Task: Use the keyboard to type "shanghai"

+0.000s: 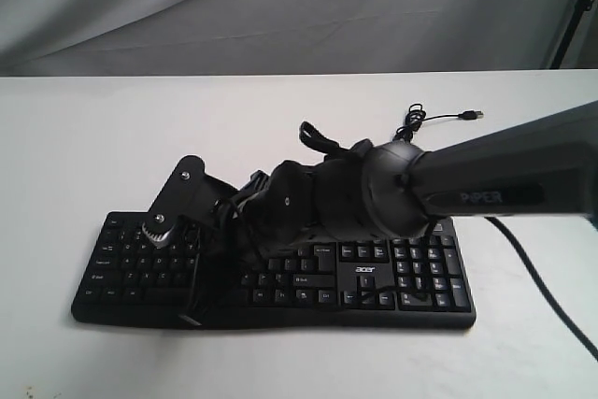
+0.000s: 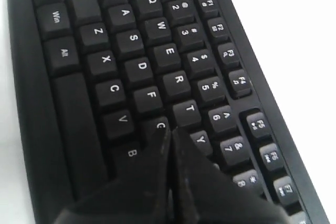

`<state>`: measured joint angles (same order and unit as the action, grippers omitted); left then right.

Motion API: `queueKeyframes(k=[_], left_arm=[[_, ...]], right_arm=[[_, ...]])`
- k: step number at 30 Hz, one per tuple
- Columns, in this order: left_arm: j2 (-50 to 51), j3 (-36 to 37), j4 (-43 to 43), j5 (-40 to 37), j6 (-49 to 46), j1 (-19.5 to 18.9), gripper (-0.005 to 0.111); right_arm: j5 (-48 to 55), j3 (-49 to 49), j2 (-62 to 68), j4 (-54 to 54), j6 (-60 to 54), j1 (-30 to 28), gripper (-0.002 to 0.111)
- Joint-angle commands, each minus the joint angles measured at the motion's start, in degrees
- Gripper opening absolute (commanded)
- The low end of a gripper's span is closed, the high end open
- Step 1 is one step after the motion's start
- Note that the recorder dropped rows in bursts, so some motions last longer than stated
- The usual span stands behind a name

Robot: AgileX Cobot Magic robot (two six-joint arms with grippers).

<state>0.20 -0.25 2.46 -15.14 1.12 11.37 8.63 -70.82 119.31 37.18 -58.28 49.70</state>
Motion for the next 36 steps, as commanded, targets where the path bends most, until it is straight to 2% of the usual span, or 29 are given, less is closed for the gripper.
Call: queueKeyframes(k=[1, 36], left_arm=[[-0.2, 0.2, 0.0, 0.3, 0.2, 0.2, 0.0], [-0.2, 0.2, 0.0, 0.3, 0.2, 0.2, 0.0]], right_arm=[[-1.6, 1.4, -1.7, -0.2, -0.4, -0.5, 0.0], [-4.3, 1.4, 1.5, 1.4, -2.0, -0.4, 0.0]])
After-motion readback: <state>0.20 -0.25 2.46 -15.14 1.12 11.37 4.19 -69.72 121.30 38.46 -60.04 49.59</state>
